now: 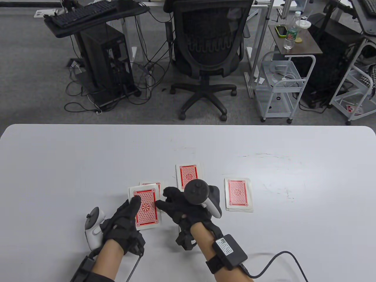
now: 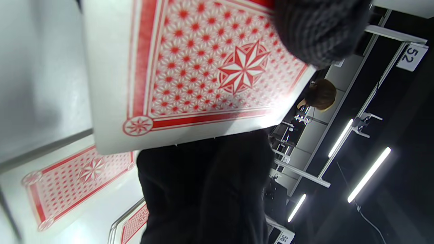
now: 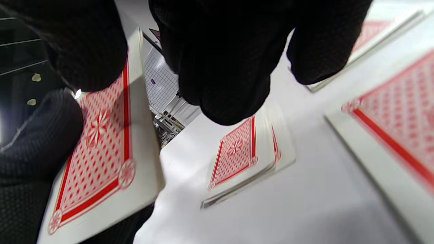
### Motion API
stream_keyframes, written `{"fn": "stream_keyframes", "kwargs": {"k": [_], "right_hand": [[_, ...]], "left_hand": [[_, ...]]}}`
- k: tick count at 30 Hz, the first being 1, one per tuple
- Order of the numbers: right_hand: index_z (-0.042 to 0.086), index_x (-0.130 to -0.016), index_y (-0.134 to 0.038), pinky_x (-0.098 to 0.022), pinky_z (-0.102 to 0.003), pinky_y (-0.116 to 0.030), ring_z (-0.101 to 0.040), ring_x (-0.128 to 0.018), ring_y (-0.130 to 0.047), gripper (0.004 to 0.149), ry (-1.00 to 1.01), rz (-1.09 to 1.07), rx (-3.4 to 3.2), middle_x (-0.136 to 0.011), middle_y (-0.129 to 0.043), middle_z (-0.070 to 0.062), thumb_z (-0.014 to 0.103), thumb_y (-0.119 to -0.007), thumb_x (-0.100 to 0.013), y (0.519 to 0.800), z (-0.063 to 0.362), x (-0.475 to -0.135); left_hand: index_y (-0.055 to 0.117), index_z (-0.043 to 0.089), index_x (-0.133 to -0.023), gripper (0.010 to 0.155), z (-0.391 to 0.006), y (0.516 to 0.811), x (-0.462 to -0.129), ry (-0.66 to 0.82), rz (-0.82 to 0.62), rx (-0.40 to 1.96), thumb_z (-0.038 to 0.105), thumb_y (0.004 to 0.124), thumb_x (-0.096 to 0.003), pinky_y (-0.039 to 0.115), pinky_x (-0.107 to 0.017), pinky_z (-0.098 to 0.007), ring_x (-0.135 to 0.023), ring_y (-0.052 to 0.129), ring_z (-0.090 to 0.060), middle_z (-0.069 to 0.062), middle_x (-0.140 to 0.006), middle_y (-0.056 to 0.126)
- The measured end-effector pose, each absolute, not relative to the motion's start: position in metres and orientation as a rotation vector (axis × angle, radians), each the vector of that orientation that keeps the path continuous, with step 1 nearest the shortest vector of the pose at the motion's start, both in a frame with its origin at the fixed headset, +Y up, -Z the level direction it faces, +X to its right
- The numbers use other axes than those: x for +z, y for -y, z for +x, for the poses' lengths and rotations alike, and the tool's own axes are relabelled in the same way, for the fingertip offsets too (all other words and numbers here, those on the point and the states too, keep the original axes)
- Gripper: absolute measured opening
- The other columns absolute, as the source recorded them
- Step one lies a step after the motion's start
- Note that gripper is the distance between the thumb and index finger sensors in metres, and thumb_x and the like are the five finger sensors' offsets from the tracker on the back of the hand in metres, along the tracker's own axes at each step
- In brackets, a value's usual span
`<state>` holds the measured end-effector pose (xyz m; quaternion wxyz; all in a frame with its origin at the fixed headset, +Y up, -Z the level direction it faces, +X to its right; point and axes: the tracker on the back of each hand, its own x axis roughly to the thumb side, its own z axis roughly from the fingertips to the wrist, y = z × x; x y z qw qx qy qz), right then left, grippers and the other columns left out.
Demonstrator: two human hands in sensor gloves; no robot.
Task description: Four-player card dealing with fan arrangement
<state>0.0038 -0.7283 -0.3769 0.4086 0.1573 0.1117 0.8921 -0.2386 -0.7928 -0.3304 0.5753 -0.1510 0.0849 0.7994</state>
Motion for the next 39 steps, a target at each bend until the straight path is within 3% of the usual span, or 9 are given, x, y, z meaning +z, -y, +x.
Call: {"fn": "stream_keyframes", "kwargs": {"k": [2, 5, 14, 17, 23, 30, 36, 39], "right_hand": [[0.012, -0.093, -0.067, -0.053, -0.06, -0.071, -0.022, -0.052, -0.1, 0.059, -0.238, 0.351, 2.208, -0.074, -0.083, -0.001, 0.04, -0.09, -0.047, 0.731, 0.003, -0.375], [0.012, -0.092, -0.07, -0.053, -0.061, -0.071, -0.021, -0.05, -0.102, 0.057, -0.231, 0.349, 2.144, -0.072, -0.086, 0.0, 0.038, -0.091, -0.046, 0.734, 0.006, -0.376], [0.005, -0.098, -0.065, -0.054, -0.061, -0.071, -0.023, -0.053, -0.105, 0.059, -0.284, 0.329, 2.029, -0.073, -0.089, -0.002, 0.029, -0.087, -0.049, 0.725, 0.034, -0.392], [0.004, -0.103, -0.056, -0.056, -0.064, -0.066, -0.026, -0.056, -0.099, 0.063, -0.336, 0.274, 2.065, -0.077, -0.084, -0.004, 0.029, -0.085, -0.052, 0.715, 0.063, -0.405], [0.004, -0.104, -0.055, -0.053, -0.06, -0.069, -0.022, -0.044, -0.097, 0.065, -0.281, 0.009, 2.316, -0.076, -0.083, -0.005, 0.028, -0.085, -0.052, 0.704, 0.149, -0.43], [0.005, -0.104, -0.057, -0.05, -0.057, -0.071, -0.018, -0.036, -0.095, 0.066, -0.321, -0.33, 2.576, -0.076, -0.084, -0.006, 0.029, -0.087, -0.051, 0.731, 0.212, -0.446], [0.008, -0.104, -0.058, -0.052, -0.057, -0.07, -0.018, -0.038, -0.095, 0.069, -0.357, -0.479, 2.891, -0.076, -0.083, -0.004, 0.036, -0.089, -0.048, 0.758, 0.214, -0.455], [0.01, -0.104, -0.057, -0.054, -0.058, -0.069, -0.019, -0.043, -0.095, 0.071, -0.334, -0.522, 2.976, -0.08, -0.081, -0.006, 0.04, -0.088, -0.048, 0.759, 0.21, -0.454]], "left_hand": [[0.077, 0.036, -0.091, 0.046, -0.233, 0.793, -0.33, -0.183, -0.365, 1.867, 0.053, 0.081, -0.0479, 0.091, -0.05, -0.042, -0.073, 0.103, -0.022, 0.011, -0.086, 0.093], [0.077, 0.036, -0.091, 0.046, -0.233, 0.793, -0.329, -0.188, -0.359, 1.886, 0.052, 0.081, -0.0479, 0.091, -0.05, -0.043, -0.073, 0.103, -0.022, 0.01, -0.086, 0.093], [0.076, 0.035, -0.092, 0.046, -0.242, 0.791, -0.332, -0.19, -0.364, 1.924, 0.052, 0.079, -0.0486, 0.091, -0.05, -0.042, -0.073, 0.103, -0.022, 0.01, -0.087, 0.092], [0.075, 0.036, -0.092, 0.046, -0.248, 0.792, -0.332, -0.209, -0.351, 1.906, 0.052, 0.079, -0.0489, 0.09, -0.051, -0.042, -0.074, 0.103, -0.022, 0.01, -0.088, 0.092], [0.075, 0.036, -0.093, 0.046, -0.255, 0.795, -0.336, -0.235, -0.34, 1.9, 0.052, 0.079, -0.0493, 0.09, -0.052, -0.042, -0.075, 0.102, -0.022, 0.01, -0.088, 0.091], [0.075, 0.036, -0.093, 0.047, -0.257, 0.794, -0.335, -0.254, -0.32, 1.89, 0.052, 0.079, -0.0492, 0.09, -0.052, -0.042, -0.075, 0.102, -0.022, 0.01, -0.088, 0.091], [0.075, 0.036, -0.093, 0.047, -0.26, 0.794, -0.335, -0.268, -0.311, 1.883, 0.052, 0.079, -0.0493, 0.09, -0.052, -0.042, -0.075, 0.102, -0.022, 0.01, -0.088, 0.091], [0.075, 0.036, -0.093, 0.046, -0.261, 0.794, -0.334, -0.271, -0.31, 1.883, 0.052, 0.079, -0.0494, 0.09, -0.052, -0.042, -0.075, 0.102, -0.022, 0.01, -0.089, 0.091]]}}
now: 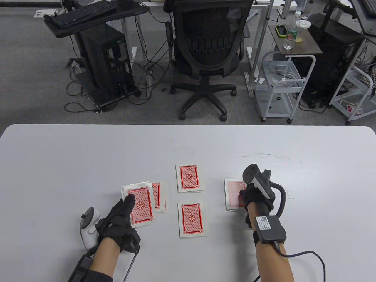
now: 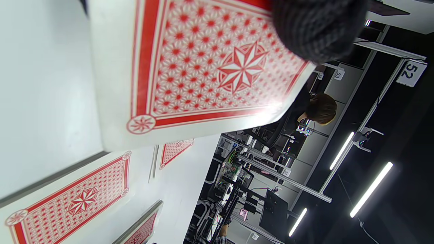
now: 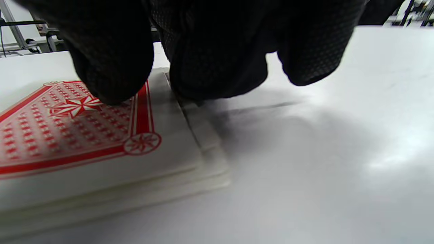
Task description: Four-player card dealing with fan arrangement
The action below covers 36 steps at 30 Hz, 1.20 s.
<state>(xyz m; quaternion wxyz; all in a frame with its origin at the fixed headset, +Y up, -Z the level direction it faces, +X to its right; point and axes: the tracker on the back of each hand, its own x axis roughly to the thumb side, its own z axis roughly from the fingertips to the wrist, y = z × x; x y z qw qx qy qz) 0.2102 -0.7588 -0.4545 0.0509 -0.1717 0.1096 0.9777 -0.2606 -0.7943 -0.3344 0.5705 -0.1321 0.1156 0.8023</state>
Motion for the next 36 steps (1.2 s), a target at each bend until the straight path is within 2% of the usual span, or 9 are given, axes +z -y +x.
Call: {"fn": "stream_keyframes", "kwargs": {"k": [5, 10, 16, 20, 21, 24, 26, 32, 36], "right_hand": [[0.009, -0.106, -0.056, -0.054, -0.058, -0.069, -0.02, -0.048, -0.095, 0.071, -0.212, -0.396, 2.896, -0.084, -0.078, -0.008, 0.044, -0.084, -0.051, 0.723, 0.199, -0.441], [0.008, -0.105, -0.056, -0.054, -0.058, -0.069, -0.023, -0.053, -0.097, 0.066, -0.105, -0.101, 2.64, -0.086, -0.078, -0.01, 0.045, -0.078, -0.055, 0.693, 0.147, -0.411], [0.008, -0.104, -0.059, -0.054, -0.06, -0.069, -0.025, -0.057, -0.097, 0.065, -0.179, 0.249, 2.274, -0.087, -0.078, -0.011, 0.046, -0.077, -0.056, 0.705, 0.06, -0.378], [0.006, -0.106, -0.052, -0.056, -0.063, -0.065, -0.032, -0.069, -0.092, 0.076, -0.225, 0.37, 2.219, -0.093, -0.069, -0.014, 0.051, -0.081, -0.052, 0.724, 0.022, -0.367], [0.007, -0.106, -0.051, -0.056, -0.063, -0.066, -0.031, -0.068, -0.091, 0.078, -0.228, 0.368, 2.221, -0.093, -0.068, -0.013, 0.051, -0.083, -0.05, 0.725, 0.02, -0.366], [0.012, -0.096, -0.063, -0.054, -0.06, -0.07, -0.022, -0.055, -0.098, 0.06, -0.202, 0.322, 2.201, -0.08, -0.079, -0.004, 0.037, -0.089, -0.048, 0.73, 0.014, -0.364], [0.011, -0.092, -0.07, -0.052, -0.059, -0.073, -0.02, -0.049, -0.102, 0.058, -0.168, 0.281, 2.166, -0.074, -0.084, -0.003, 0.036, -0.092, -0.044, 0.731, 0.017, -0.365], [0.007, -0.093, -0.072, -0.053, -0.059, -0.074, -0.021, -0.05, -0.107, 0.056, -0.256, 0.259, 1.999, -0.072, -0.09, -0.004, 0.029, -0.091, -0.045, 0.739, 0.033, -0.372], [0.004, -0.096, -0.068, -0.052, -0.058, -0.074, -0.02, -0.047, -0.106, 0.059, -0.277, 0.233, 2.001, -0.071, -0.09, -0.004, 0.029, -0.09, -0.047, 0.739, 0.054, -0.379]], "left_hand": [[0.075, 0.036, -0.093, 0.047, -0.259, 0.793, -0.334, -0.264, -0.304, 1.886, 0.052, 0.079, -0.0494, 0.09, -0.052, -0.042, -0.075, 0.102, -0.022, 0.01, -0.088, 0.091], [0.075, 0.035, -0.092, 0.047, -0.251, 0.79, -0.332, -0.239, -0.312, 1.878, 0.052, 0.079, -0.0492, 0.09, -0.051, -0.043, -0.074, 0.102, -0.023, 0.01, -0.088, 0.092], [0.077, 0.035, -0.092, 0.046, -0.238, 0.788, -0.329, -0.202, -0.333, 1.858, 0.051, 0.08, -0.0486, 0.09, -0.05, -0.043, -0.073, 0.103, -0.022, 0.01, -0.087, 0.093], [0.077, 0.035, -0.091, 0.046, -0.23, 0.788, -0.327, -0.177, -0.351, 1.841, 0.051, 0.081, -0.0482, 0.091, -0.05, -0.042, -0.072, 0.103, -0.022, 0.01, -0.086, 0.093], [0.077, 0.035, -0.091, 0.046, -0.228, 0.788, -0.326, -0.172, -0.355, 1.832, 0.051, 0.081, -0.0482, 0.091, -0.05, -0.042, -0.072, 0.104, -0.022, 0.01, -0.086, 0.093], [0.077, 0.035, -0.091, 0.046, -0.222, 0.787, -0.326, -0.151, -0.366, 1.826, 0.052, 0.081, -0.0478, 0.091, -0.049, -0.042, -0.072, 0.104, -0.022, 0.01, -0.085, 0.094], [0.078, 0.035, -0.09, 0.046, -0.222, 0.786, -0.325, -0.161, -0.356, 1.817, 0.052, 0.081, -0.0477, 0.091, -0.05, -0.042, -0.072, 0.104, -0.022, 0.01, -0.086, 0.094], [0.078, 0.034, -0.091, 0.047, -0.223, 0.789, -0.329, -0.137, -0.385, 1.853, 0.051, 0.08, -0.0474, 0.091, -0.049, -0.043, -0.072, 0.103, -0.023, 0.009, -0.086, 0.094], [0.077, 0.034, -0.091, 0.047, -0.232, 0.789, -0.33, -0.166, -0.359, 1.857, 0.051, 0.079, -0.0478, 0.091, -0.05, -0.043, -0.073, 0.103, -0.023, 0.009, -0.086, 0.093]]}}
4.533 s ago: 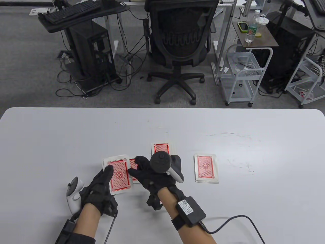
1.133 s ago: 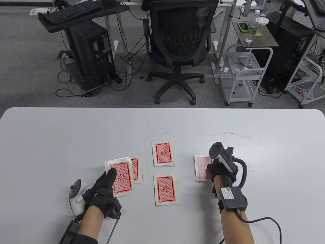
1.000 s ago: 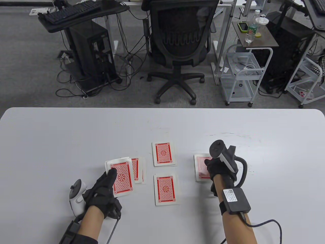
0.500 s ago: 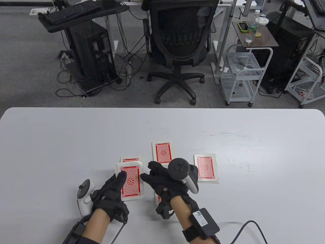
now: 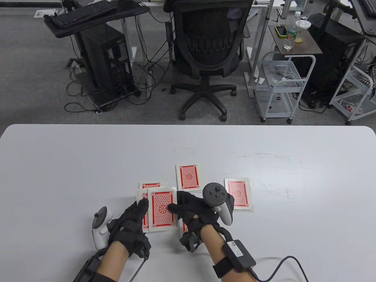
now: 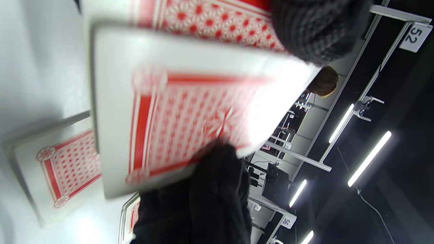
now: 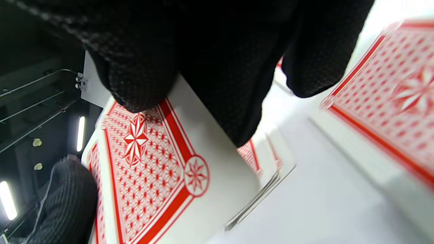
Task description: Four-player card dealing with fan arrangement
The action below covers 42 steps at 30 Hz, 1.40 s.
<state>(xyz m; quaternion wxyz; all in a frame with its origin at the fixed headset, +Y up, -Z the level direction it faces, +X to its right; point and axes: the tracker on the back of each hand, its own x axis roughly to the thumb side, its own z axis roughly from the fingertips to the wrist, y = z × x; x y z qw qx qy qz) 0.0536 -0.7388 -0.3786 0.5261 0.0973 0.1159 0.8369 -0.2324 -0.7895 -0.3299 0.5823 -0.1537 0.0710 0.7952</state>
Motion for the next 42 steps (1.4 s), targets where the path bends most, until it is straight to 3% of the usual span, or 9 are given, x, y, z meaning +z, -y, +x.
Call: {"fn": "stream_keyframes", "kwargs": {"k": [8, 18, 24, 28, 34, 39, 42], "right_hand": [[0.0, -0.103, -0.054, -0.049, -0.055, -0.075, -0.016, -0.034, -0.098, 0.068, -0.344, 0.157, 2.307, -0.076, -0.084, -0.006, 0.03, -0.087, -0.05, 0.744, 0.09, -0.384], [0.002, -0.103, -0.056, -0.047, -0.05, -0.077, -0.008, -0.029, -0.096, 0.073, -0.351, 0.054, 3.072, -0.07, -0.086, 0.0, 0.043, -0.086, -0.05, 0.762, 0.057, -0.381], [0.005, -0.105, -0.055, -0.049, -0.053, -0.075, -0.012, -0.036, -0.097, 0.073, -0.241, 0.086, 2.929, -0.074, -0.085, -0.003, 0.047, -0.082, -0.052, 0.74, 0.062, -0.378], [0.005, -0.104, -0.057, -0.051, -0.056, -0.073, -0.019, -0.047, -0.1, 0.067, -0.134, 0.247, 2.535, -0.081, -0.082, -0.008, 0.047, -0.077, -0.055, 0.723, 0.063, -0.373], [0.008, -0.104, -0.056, -0.055, -0.062, -0.067, -0.03, -0.064, -0.094, 0.072, -0.208, 0.425, 2.211, -0.088, -0.075, -0.01, 0.051, -0.081, -0.052, 0.731, 0.037, -0.363], [0.012, -0.092, -0.068, -0.052, -0.06, -0.072, -0.022, -0.053, -0.101, 0.057, -0.182, 0.381, 2.172, -0.074, -0.084, -0.001, 0.038, -0.089, -0.047, 0.734, 0.025, -0.359], [0.01, -0.091, -0.071, -0.053, -0.059, -0.073, -0.022, -0.052, -0.104, 0.055, -0.217, 0.338, 2.111, -0.072, -0.087, -0.001, 0.034, -0.09, -0.046, 0.736, 0.028, -0.361]], "left_hand": [[0.076, 0.035, -0.092, 0.047, -0.256, 0.794, -0.334, -0.243, -0.308, 1.825, 0.052, 0.079, -0.0486, 0.09, -0.052, -0.042, -0.075, 0.102, -0.022, 0.01, -0.088, 0.092], [0.076, 0.035, -0.092, 0.047, -0.256, 0.797, -0.335, -0.24, -0.306, 1.812, 0.052, 0.079, -0.0485, 0.09, -0.051, -0.042, -0.074, 0.102, -0.023, 0.01, -0.088, 0.092], [0.076, 0.035, -0.092, 0.047, -0.254, 0.795, -0.334, -0.232, -0.309, 1.816, 0.052, 0.079, -0.0487, 0.09, -0.051, -0.042, -0.074, 0.102, -0.022, 0.01, -0.087, 0.092], [0.077, 0.034, -0.092, 0.047, -0.243, 0.793, -0.333, -0.197, -0.329, 1.816, 0.052, 0.08, -0.0485, 0.09, -0.051, -0.043, -0.073, 0.103, -0.023, 0.009, -0.087, 0.093], [0.077, 0.034, -0.091, 0.046, -0.224, 0.789, -0.328, -0.14, -0.377, 1.809, 0.051, 0.08, -0.0482, 0.09, -0.05, -0.043, -0.073, 0.103, -0.023, 0.009, -0.086, 0.093], [0.078, 0.035, -0.09, 0.046, -0.219, 0.788, -0.326, -0.125, -0.379, 1.789, 0.051, 0.081, -0.0478, 0.091, -0.05, -0.042, -0.072, 0.103, -0.022, 0.01, -0.086, 0.094], [0.078, 0.034, -0.09, 0.046, -0.221, 0.788, -0.328, -0.129, -0.391, 1.8, 0.051, 0.081, -0.0477, 0.091, -0.049, -0.042, -0.072, 0.104, -0.023, 0.009, -0.085, 0.094]]}}
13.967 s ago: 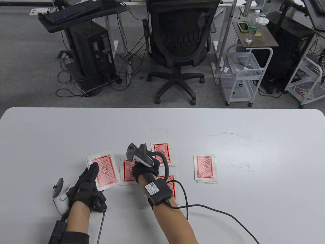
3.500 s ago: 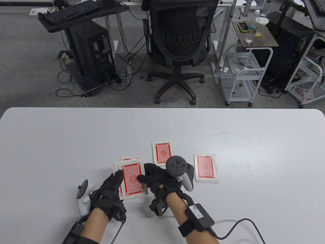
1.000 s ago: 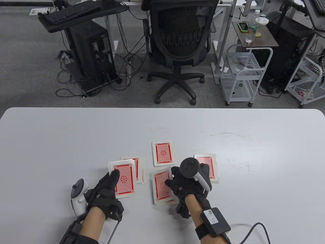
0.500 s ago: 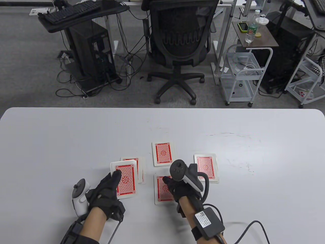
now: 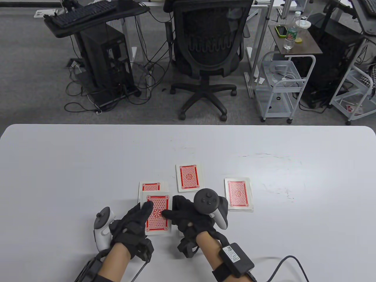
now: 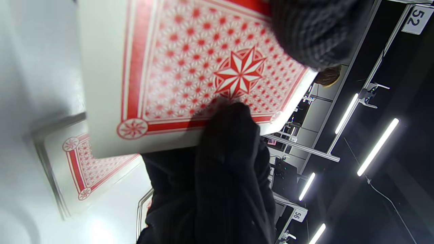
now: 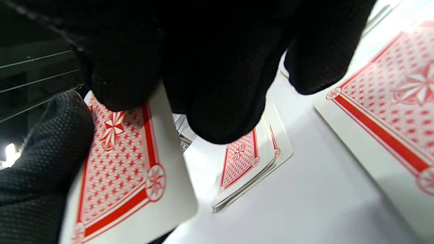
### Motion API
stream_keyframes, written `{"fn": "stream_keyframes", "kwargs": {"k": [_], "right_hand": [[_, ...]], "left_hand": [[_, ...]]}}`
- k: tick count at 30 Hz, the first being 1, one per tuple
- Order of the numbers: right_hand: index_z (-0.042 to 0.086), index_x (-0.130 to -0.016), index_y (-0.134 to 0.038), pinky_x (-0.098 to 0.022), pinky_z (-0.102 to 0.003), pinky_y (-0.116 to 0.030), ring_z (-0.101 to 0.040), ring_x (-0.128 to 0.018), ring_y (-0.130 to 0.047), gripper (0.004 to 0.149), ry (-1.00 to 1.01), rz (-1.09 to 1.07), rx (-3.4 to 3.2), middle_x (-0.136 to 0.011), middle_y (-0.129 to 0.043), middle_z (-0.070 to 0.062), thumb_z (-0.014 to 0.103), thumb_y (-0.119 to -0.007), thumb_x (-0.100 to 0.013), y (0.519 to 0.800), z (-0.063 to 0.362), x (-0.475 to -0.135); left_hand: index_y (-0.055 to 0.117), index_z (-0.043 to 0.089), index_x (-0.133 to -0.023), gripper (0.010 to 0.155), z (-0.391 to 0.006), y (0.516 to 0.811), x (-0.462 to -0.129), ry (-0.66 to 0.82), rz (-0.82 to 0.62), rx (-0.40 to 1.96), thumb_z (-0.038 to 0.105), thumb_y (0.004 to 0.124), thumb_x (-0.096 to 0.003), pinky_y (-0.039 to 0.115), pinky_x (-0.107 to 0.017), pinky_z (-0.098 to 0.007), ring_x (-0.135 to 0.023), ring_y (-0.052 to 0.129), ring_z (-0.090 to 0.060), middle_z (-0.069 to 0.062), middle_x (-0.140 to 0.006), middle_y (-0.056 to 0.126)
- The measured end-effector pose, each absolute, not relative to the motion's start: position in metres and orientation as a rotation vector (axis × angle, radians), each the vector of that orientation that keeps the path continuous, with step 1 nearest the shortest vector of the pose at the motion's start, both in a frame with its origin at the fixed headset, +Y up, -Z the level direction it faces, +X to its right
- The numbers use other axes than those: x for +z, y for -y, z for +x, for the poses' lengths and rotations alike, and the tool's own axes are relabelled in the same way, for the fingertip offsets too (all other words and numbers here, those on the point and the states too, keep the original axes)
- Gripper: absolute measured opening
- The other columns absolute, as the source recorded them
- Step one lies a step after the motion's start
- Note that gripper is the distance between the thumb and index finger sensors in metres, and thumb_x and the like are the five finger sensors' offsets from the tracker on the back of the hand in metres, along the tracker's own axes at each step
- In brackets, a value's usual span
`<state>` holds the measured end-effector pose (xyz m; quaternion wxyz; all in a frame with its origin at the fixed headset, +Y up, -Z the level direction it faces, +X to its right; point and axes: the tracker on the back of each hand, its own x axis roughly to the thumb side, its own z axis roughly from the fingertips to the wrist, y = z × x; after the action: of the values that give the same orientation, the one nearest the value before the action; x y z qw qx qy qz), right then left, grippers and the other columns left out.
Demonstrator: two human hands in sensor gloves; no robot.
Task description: Four-player card dealing with fan arrangement
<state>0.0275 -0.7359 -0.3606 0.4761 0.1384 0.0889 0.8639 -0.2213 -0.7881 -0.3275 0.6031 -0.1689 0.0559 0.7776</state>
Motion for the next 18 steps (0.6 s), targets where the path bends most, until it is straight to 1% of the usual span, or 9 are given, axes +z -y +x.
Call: {"fn": "stream_keyframes", "kwargs": {"k": [2, 5, 8, 13, 15, 18], "right_hand": [[0.008, -0.092, -0.072, -0.052, -0.059, -0.074, -0.022, -0.052, -0.106, 0.056, -0.222, 0.324, 2.059, -0.071, -0.089, -0.001, 0.032, -0.09, -0.046, 0.738, 0.031, -0.363], [0.006, -0.094, -0.07, -0.051, -0.056, -0.075, -0.021, -0.05, -0.106, 0.056, -0.274, 0.308, 1.997, -0.071, -0.09, -0.002, 0.03, -0.089, -0.047, 0.74, 0.033, -0.367], [0.004, -0.095, -0.069, -0.05, -0.055, -0.076, -0.021, -0.047, -0.106, 0.057, -0.269, 0.274, 2.017, -0.071, -0.09, -0.002, 0.029, -0.088, -0.047, 0.74, 0.036, -0.376], [0.001, -0.097, -0.065, -0.048, -0.055, -0.077, -0.019, -0.041, -0.104, 0.06, -0.272, 0.198, 2.057, -0.072, -0.089, -0.004, 0.029, -0.088, -0.049, 0.734, 0.033, -0.401], [0.0, -0.099, -0.063, -0.047, -0.055, -0.077, -0.017, -0.038, -0.102, 0.062, -0.274, 0.171, 2.125, -0.072, -0.089, -0.005, 0.029, -0.087, -0.05, 0.731, 0.024, -0.416], [-0.001, -0.1, -0.059, -0.047, -0.054, -0.077, -0.015, -0.036, -0.101, 0.065, -0.304, 0.176, 2.248, -0.072, -0.088, -0.004, 0.03, -0.087, -0.05, 0.729, 0.003, -0.434]], "left_hand": [[0.077, 0.034, -0.092, 0.047, -0.224, 0.788, -0.329, -0.11, -0.455, 1.826, 0.051, 0.08, -0.0485, 0.09, -0.05, -0.043, -0.073, 0.103, -0.023, 0.009, -0.087, 0.093], [0.077, 0.033, -0.092, 0.047, -0.232, 0.787, -0.331, -0.125, -0.434, 1.816, 0.05, 0.079, -0.0486, 0.09, -0.05, -0.043, -0.072, 0.103, -0.023, 0.008, -0.087, 0.093], [0.076, 0.034, -0.092, 0.046, -0.247, 0.787, -0.334, -0.168, -0.404, 1.84, 0.051, 0.079, -0.0491, 0.09, -0.05, -0.043, -0.073, 0.103, -0.023, 0.009, -0.087, 0.093], [0.075, 0.034, -0.093, 0.047, -0.286, 0.789, -0.335, -0.282, -0.269, 1.914, 0.051, 0.078, -0.0502, 0.09, -0.051, -0.042, -0.074, 0.102, -0.023, 0.009, -0.088, 0.092], [0.075, 0.034, -0.093, 0.046, -0.301, 0.789, -0.336, -0.336, -0.205, 1.936, 0.051, 0.078, -0.0503, 0.09, -0.052, -0.042, -0.075, 0.102, -0.023, 0.009, -0.089, 0.091], [0.074, 0.035, -0.094, 0.047, -0.317, 0.791, -0.335, -0.385, -0.151, 1.928, 0.052, 0.077, -0.0504, 0.09, -0.052, -0.042, -0.075, 0.102, -0.022, 0.01, -0.089, 0.091]]}}
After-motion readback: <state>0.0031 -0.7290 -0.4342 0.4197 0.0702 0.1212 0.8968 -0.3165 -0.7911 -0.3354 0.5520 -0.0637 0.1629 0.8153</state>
